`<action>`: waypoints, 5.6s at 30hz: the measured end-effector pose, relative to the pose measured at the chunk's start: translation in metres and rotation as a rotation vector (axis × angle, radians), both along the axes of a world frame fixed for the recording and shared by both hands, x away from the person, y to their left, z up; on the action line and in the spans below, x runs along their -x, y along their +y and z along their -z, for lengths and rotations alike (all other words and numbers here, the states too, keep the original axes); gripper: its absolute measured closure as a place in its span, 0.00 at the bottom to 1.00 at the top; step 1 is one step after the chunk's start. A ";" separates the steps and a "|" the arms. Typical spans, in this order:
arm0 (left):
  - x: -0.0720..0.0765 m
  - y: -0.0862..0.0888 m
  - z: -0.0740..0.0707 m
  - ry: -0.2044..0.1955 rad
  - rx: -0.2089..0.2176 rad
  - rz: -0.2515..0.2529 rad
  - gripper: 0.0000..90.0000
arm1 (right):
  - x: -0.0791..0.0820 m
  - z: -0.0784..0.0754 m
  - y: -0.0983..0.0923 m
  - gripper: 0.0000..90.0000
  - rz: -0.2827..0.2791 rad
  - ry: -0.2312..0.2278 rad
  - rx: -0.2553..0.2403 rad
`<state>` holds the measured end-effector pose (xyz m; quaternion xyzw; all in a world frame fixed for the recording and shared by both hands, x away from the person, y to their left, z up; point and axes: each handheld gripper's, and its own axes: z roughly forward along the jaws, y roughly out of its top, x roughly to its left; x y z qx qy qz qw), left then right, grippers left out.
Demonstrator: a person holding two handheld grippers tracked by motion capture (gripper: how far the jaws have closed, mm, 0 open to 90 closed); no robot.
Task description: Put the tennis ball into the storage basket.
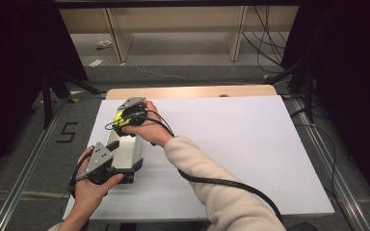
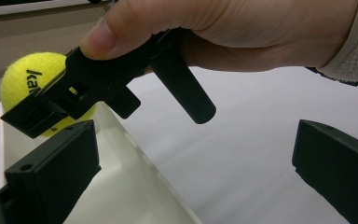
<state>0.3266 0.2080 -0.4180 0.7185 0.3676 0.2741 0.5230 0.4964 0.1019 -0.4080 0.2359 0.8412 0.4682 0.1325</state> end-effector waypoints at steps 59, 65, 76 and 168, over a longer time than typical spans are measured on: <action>0.000 0.000 0.000 0.002 0.001 0.000 0.00 | -0.004 0.008 0.003 0.16 -0.009 -0.011 0.019; 0.000 0.001 0.000 0.002 0.000 0.000 0.00 | -0.004 0.009 0.001 0.16 -0.004 -0.008 0.023; 0.000 0.000 0.000 0.002 0.001 0.001 0.00 | -0.003 0.001 -0.009 0.17 -0.004 -0.017 0.018; -0.001 -0.001 0.001 0.005 -0.009 -0.008 0.00 | 0.088 0.007 -0.328 0.17 0.313 -0.085 -0.005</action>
